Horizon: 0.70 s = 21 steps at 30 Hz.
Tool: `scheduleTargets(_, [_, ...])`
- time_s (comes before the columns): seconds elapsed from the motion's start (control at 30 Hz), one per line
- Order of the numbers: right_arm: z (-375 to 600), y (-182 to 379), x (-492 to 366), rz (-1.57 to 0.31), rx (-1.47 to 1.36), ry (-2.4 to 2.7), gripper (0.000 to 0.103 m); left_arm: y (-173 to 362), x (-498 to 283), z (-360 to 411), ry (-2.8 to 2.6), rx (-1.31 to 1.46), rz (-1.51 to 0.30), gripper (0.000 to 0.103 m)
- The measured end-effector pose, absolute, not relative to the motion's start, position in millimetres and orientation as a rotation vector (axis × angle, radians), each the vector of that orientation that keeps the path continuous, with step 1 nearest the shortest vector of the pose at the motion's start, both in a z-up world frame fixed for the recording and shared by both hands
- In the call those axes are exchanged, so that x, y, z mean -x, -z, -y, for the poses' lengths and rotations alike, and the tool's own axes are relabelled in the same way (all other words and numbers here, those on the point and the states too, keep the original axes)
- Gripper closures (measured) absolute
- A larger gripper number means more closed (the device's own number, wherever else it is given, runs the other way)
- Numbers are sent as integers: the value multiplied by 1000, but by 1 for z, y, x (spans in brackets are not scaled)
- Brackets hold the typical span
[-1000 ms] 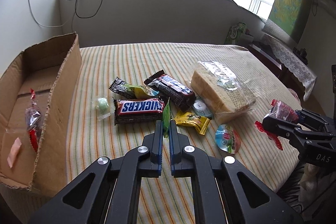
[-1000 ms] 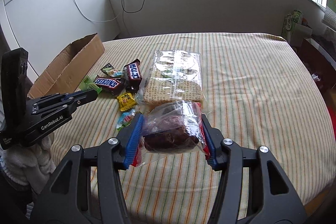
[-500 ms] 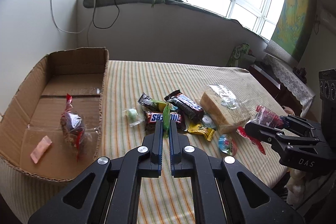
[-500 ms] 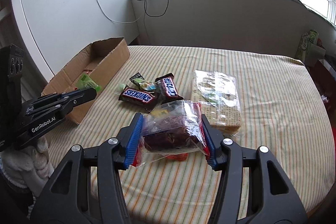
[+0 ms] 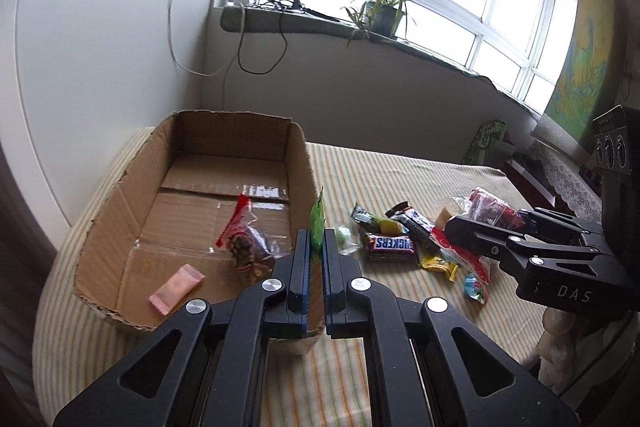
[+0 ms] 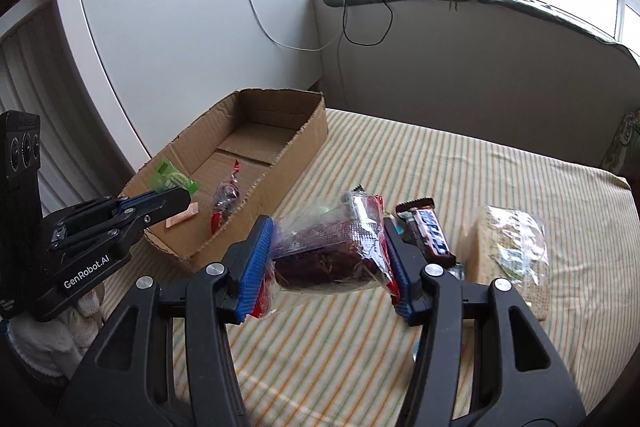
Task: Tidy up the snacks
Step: 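Drop the cake bag into the box with the right tool while the left drops the green candy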
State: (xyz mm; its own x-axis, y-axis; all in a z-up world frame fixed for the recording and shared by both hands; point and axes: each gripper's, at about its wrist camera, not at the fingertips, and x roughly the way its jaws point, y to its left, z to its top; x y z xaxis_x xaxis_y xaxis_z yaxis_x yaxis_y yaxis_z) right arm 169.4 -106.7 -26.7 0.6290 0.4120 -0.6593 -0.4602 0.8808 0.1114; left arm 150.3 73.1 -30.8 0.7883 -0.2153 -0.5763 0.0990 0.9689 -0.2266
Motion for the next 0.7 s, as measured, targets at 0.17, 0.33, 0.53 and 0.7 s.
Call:
scheduleTargets(0.17, [72,23,-182,-726,112,-536,48,33,-149,-98,121,203,-635,99])
scheduleTargets(0.33, [39,26,-192,-725,158,-560,47,37,-150,-117,85,222,-637,99])
scheduleTargets(0.53, [8,36,-203,-745,192,-584,47,42,-153,-132,58,236,-641,99])
scheduleTargets(0.7, [-9,42,-205,-746,224,-605,46,46,-151,-138,50,243,-650,99])
